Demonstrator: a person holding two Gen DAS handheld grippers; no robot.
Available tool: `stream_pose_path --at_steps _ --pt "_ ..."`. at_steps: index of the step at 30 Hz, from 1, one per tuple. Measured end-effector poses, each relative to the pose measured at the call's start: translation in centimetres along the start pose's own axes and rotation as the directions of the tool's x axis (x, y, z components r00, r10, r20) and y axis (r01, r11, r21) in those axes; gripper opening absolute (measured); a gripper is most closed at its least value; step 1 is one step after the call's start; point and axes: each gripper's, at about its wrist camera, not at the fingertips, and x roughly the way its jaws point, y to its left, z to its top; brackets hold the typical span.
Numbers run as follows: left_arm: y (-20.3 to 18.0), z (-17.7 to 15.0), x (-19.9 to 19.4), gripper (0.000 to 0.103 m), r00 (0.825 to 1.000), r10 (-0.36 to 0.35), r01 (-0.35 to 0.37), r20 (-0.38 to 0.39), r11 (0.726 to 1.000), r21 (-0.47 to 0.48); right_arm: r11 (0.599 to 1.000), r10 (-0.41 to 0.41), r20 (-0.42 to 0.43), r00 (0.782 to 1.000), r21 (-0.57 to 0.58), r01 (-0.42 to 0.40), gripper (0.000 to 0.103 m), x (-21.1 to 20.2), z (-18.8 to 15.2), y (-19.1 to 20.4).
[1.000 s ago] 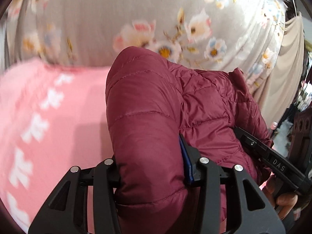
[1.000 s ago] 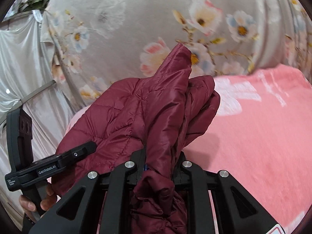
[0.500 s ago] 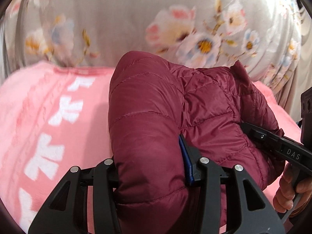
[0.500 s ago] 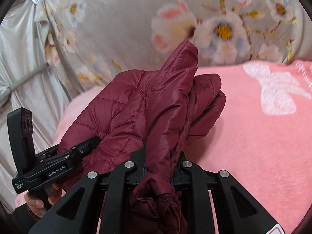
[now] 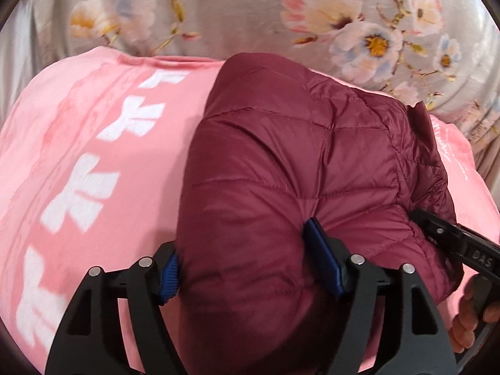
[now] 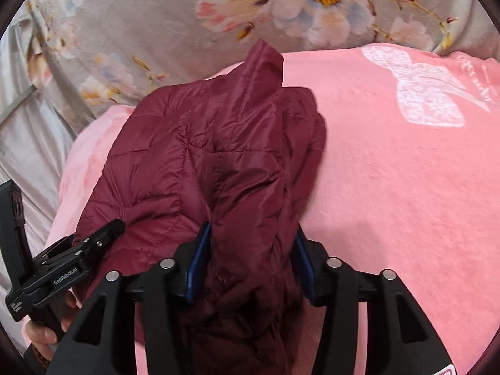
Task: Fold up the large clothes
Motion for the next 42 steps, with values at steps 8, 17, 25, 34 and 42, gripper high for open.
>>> stream_pose_path --at_steps 8,17,25,34,42 --pt "-1.7 -0.1 -5.1 0.068 0.981 0.190 -0.188 -0.041 0.981 0.047 0.990 -0.114 0.073 0.991 -0.076 0.120 0.033 -7.3 -0.1 2.8" --pt "-4.7 -0.6 -5.5 0.069 0.951 0.306 -0.297 -0.055 0.946 0.129 0.949 -0.241 -0.045 0.969 -0.221 0.226 0.008 -3.1 -1.9 5.4" --pt "-4.6 -2.3 -3.1 0.076 0.943 0.325 -0.315 -0.074 0.942 0.116 0.947 -0.266 -0.092 0.960 -0.212 0.242 0.007 -0.8 -3.5 4.4" --pt "-4.8 -3.5 -2.0 0.076 0.941 0.334 -0.329 -0.049 0.940 0.094 0.953 -0.251 -0.064 0.966 -0.191 0.235 0.007 -0.3 -4.5 4.1" --pt "-4.8 -4.2 -1.2 0.083 0.937 0.349 -0.348 -0.012 0.935 0.075 0.951 -0.252 -0.014 0.967 -0.191 0.245 0.007 -0.3 -5.1 4.2"
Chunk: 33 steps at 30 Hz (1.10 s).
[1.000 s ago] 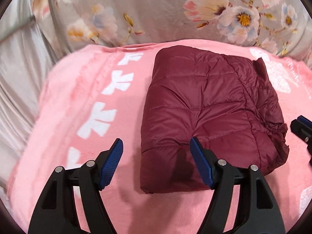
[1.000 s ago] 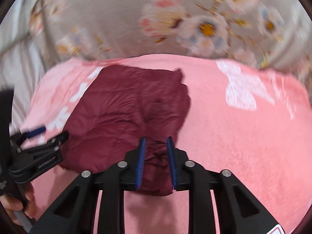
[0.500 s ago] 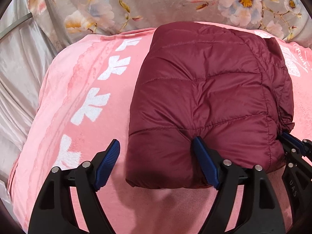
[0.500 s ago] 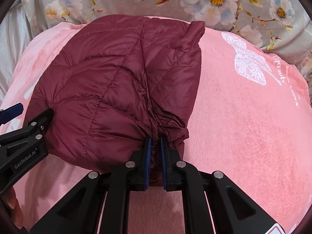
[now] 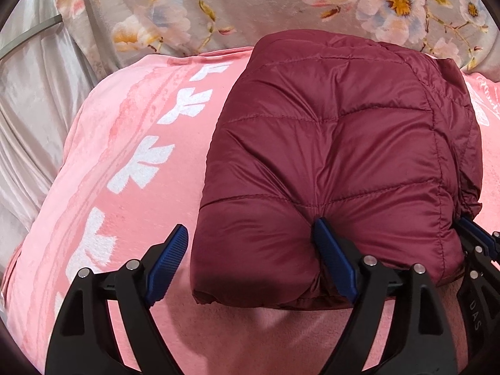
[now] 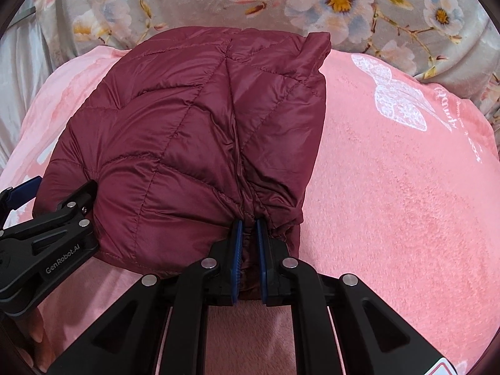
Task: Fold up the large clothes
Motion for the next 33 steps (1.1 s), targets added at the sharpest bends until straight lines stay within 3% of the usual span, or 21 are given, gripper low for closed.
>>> stream_pose_path --at_steps 4,8,10,11,16,21,33 --pt "0.6 -0.4 0.4 0.093 0.999 0.006 -0.004 0.041 0.999 -0.046 0.996 0.064 0.028 0.998 0.054 -0.065 0.008 -0.4 0.0 -1.2" --pt "2.5 -0.9 -0.4 0.093 0.997 -0.066 0.072 0.049 0.989 -0.133 0.985 0.106 0.093 0.990 0.128 -0.117 0.016 -3.3 -1.4 -2.8" --pt "2.9 -1.9 -1.6 0.094 0.995 -0.089 0.097 0.054 0.983 -0.159 0.994 0.042 0.120 0.992 0.098 -0.054 0.051 -5.3 -3.0 -2.6" --pt "3.0 -2.9 -2.6 0.095 0.994 -0.093 0.101 0.059 0.981 -0.166 0.996 0.024 0.127 0.992 0.078 -0.034 0.057 -6.2 -4.0 -2.4" --pt "2.0 -6.8 -4.8 0.098 0.992 -0.123 0.122 -0.003 0.983 -0.135 0.999 0.020 0.076 0.997 0.048 -0.024 0.064 -8.7 -8.3 -2.2" --pt "0.9 -9.3 -7.3 0.098 0.992 -0.128 0.127 0.001 0.987 -0.098 0.997 0.027 0.029 0.999 0.073 -0.029 0.070 -9.7 -10.7 -2.4" --pt "-1.1 -11.0 -9.2 0.098 0.998 -0.063 0.064 0.020 0.998 -0.019 0.996 -0.002 0.050 0.999 0.092 -0.002 0.074 -10.5 -11.8 -2.6"
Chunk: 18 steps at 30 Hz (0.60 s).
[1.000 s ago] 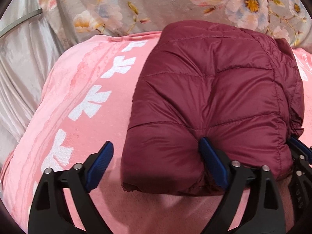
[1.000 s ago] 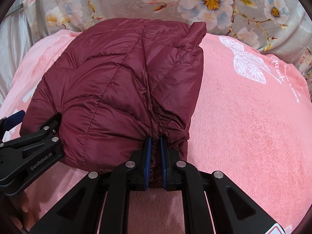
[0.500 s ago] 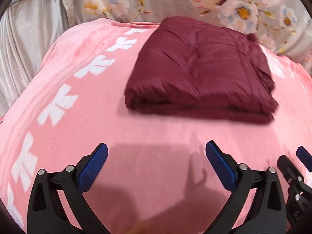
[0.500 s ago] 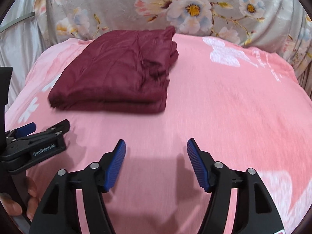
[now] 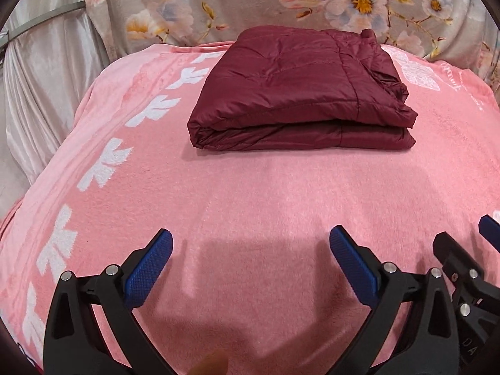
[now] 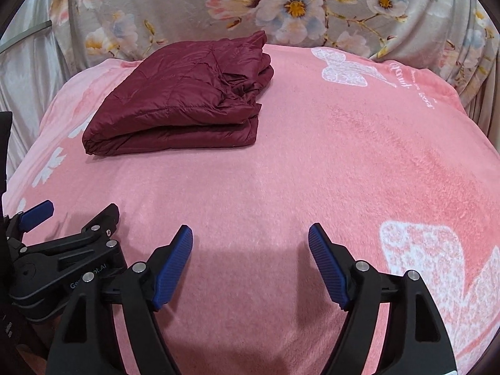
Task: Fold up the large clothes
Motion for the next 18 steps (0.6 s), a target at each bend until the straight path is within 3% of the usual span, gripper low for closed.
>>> stream_pose_path --at_steps 18 --pt "0.08 -0.10 -0.35 0.098 1.000 0.016 -0.016 0.023 1.000 -0.003 0.999 -0.024 0.021 1.000 -0.037 0.024 0.074 -0.13 -0.12 0.71"
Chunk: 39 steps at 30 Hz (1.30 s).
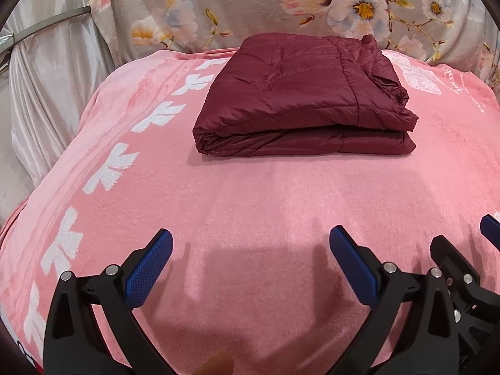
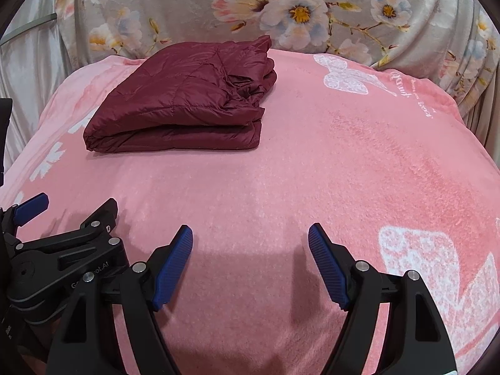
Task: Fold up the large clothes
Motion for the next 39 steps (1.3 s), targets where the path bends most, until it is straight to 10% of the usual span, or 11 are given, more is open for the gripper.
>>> stream_pose_path --at_steps 39 --pt "0.00 -0.17 -0.41 0.098 1.000 0.017 -0.017 0.013 1.000 -0.001 1.000 -0.015 0.010 1.000 -0.005 0.015 0.074 -0.45 0.03 0.05"
